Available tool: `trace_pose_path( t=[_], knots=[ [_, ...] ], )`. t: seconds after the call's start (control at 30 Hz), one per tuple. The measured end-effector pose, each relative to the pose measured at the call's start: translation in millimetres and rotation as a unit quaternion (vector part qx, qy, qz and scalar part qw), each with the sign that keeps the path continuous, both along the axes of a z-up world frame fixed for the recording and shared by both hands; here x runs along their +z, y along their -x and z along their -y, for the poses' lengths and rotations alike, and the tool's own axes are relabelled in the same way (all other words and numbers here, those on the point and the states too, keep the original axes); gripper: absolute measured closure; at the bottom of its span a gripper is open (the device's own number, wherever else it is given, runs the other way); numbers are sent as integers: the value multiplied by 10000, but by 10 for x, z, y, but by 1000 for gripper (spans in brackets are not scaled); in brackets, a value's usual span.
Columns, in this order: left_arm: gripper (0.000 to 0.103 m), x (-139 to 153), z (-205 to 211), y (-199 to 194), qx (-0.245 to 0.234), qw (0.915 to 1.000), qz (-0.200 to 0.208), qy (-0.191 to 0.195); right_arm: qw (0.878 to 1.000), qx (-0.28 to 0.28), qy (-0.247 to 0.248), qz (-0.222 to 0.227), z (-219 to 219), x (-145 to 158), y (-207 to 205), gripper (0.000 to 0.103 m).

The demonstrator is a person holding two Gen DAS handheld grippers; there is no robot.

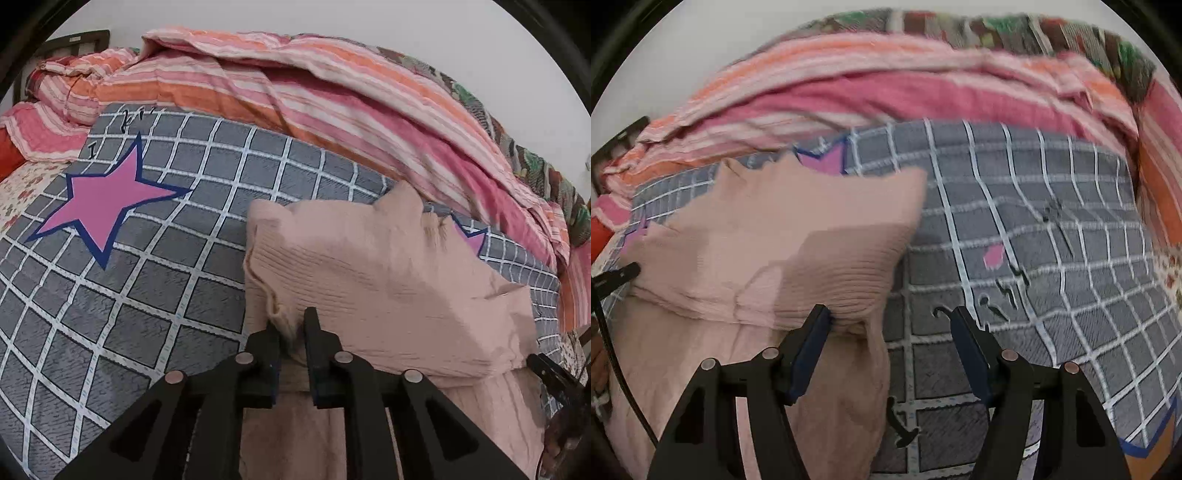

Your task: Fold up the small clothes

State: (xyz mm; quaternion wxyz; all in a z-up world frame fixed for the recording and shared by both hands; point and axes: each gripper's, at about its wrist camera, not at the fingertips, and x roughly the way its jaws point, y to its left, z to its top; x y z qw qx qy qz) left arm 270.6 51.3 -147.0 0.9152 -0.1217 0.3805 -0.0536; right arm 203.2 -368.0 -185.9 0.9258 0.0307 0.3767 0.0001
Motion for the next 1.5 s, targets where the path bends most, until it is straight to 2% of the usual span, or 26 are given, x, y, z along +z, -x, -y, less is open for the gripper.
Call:
trace_pose_path(
  t=[0.07, 0.17, 0.27, 0.33, 0.5, 0.57, 0.63, 0.67, 0.73, 0.77, 1.0, 1.27, 1.5],
  knots=[
    [84, 58, -11, 60, 77, 9998, 185, -44, 9998, -139, -148, 56, 76, 13, 17, 37],
    [82, 136, -39, 129, 197, 9988, 417, -147, 9991, -342, -212, 164, 153, 36, 47, 46],
    [82, 195, -44, 180, 227, 9977, 615, -189, 9990, -330, -239, 208, 159, 51, 64, 46],
    [75, 219, -21, 201, 185, 9971, 693, -240, 9987, -346, -166, 321, 147, 86, 99, 46],
    [73, 105, 164, 143, -131, 9971, 476, -577, 9993, -340, -113, 126, 123, 0, 58, 46],
    [73, 19, 234, 100, -156, 9962, 286, -810, 9991, -398, -71, 155, 111, -26, 81, 46],
    [71, 0, 254, 97, -156, 9956, 261, -884, 9987, -426, 150, 241, 35, -25, 121, 46],
    [68, 2, 253, 110, -177, 9957, 286, -867, 9984, -410, 284, 267, -9, -25, 134, 46],
    [42, -10, 252, 119, -153, 9955, 272, -893, 9978, -350, 468, 299, -74, -30, 142, 46],
    [40, -21, 247, 121, -103, 9954, 242, -926, 9977, -332, 505, 308, -86, -31, 148, 46],
    [40, -38, 202, 125, -33, 9964, 191, -820, 9991, -229, 258, 241, -35, -39, 127, 49],
    [40, -40, 271, 138, -131, 9953, 196, -942, 9986, -137, 445, 266, -108, -39, 138, 49],
    [40, -44, 263, 130, -136, 9955, 176, -925, 9987, -109, 421, 270, -93, -36, 140, 49]
  ],
)
